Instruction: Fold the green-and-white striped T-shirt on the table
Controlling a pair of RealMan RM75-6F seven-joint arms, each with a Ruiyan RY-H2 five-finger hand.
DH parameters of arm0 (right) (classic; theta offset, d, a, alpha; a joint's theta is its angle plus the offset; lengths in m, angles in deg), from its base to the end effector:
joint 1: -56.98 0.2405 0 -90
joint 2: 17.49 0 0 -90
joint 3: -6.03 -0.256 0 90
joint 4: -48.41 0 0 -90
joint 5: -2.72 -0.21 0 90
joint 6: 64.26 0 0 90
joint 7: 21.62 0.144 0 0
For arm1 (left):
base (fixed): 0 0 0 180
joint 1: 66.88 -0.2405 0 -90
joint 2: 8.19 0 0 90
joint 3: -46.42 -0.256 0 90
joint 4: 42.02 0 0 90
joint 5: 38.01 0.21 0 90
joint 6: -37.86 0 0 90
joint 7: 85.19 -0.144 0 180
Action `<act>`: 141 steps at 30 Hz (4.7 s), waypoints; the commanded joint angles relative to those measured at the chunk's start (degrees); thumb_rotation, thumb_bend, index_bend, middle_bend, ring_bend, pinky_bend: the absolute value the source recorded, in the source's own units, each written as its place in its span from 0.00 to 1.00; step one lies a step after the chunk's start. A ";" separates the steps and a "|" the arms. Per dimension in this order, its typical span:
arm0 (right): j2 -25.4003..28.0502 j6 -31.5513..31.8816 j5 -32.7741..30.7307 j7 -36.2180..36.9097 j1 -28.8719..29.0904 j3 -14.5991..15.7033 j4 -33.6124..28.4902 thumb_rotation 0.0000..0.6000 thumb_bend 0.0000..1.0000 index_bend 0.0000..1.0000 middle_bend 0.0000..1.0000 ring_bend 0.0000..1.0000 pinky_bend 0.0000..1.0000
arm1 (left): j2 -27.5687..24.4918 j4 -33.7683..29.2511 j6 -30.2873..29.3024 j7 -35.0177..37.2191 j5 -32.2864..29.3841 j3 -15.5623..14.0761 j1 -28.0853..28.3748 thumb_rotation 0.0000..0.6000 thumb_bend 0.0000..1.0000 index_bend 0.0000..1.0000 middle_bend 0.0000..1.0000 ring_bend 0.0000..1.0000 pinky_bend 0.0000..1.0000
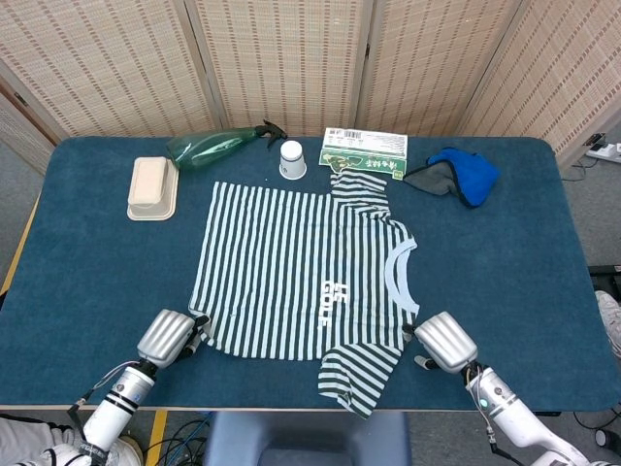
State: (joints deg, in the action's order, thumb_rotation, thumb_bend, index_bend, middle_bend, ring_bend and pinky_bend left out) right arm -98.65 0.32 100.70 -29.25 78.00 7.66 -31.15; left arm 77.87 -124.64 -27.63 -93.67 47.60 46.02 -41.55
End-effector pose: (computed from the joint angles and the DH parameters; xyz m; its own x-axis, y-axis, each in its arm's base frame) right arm -0.2611 -0.2300 0.0138 0.5952 -0.2285 0.7704 -0.7491 -0.5046 0.4291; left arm -0.2325 0.2525 -0.0053 0.4444 0.2615 0.8568 0.8599 -0.3927 -0.3262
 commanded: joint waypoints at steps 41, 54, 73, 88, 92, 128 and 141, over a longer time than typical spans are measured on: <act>-6.70 -0.95 -2.12 1.89 5.08 1.36 4.20 1.00 0.56 0.67 0.99 1.00 1.00 | -0.85 -0.01 -1.04 5.41 0.59 0.03 -0.44 1.00 0.57 0.55 0.95 0.87 1.00; -0.34 3.64 0.69 1.41 3.30 4.07 -6.71 1.00 0.60 0.73 1.00 1.00 1.00 | -6.30 -4.69 -4.27 12.85 5.75 -2.57 -1.53 1.00 0.57 0.56 0.95 0.88 1.00; 9.74 10.91 8.00 5.40 -1.03 10.52 -14.66 1.00 0.60 0.76 1.00 1.00 1.00 | -16.17 -13.85 -11.02 14.14 13.45 -9.82 -7.02 1.00 0.57 0.57 0.95 0.88 1.00; 13.91 13.41 14.43 9.39 -1.96 14.00 -15.71 1.00 0.60 0.76 1.00 1.00 1.00 | -19.17 -14.71 -16.47 16.35 19.50 -14.42 -11.76 1.00 0.57 0.57 0.95 0.88 1.00; 14.70 13.76 15.50 10.21 -2.12 14.56 -15.89 1.00 0.60 0.77 1.00 1.00 1.00 | -20.16 -14.96 -17.06 16.40 20.63 -15.39 -12.63 1.00 0.57 0.57 0.95 0.88 1.00; 16.59 13.06 15.76 17.31 -1.38 14.11 -16.90 1.00 0.59 0.79 1.00 1.00 1.00 | -21.13 -16.78 -9.73 16.11 19.80 -12.16 -10.37 1.00 0.57 0.56 0.95 0.88 1.00; 11.04 6.15 1.46 11.01 -0.29 5.03 -17.10 1.00 0.61 0.79 1.00 1.00 1.00 | -17.89 -13.86 6.83 14.28 6.12 -1.69 1.03 1.00 0.57 0.56 0.95 0.87 1.00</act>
State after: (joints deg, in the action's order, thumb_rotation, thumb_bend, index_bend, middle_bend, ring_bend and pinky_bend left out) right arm -86.17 7.90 104.30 -17.29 77.19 14.45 -48.67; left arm 58.83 -139.97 -23.43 -79.22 56.46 42.20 -42.67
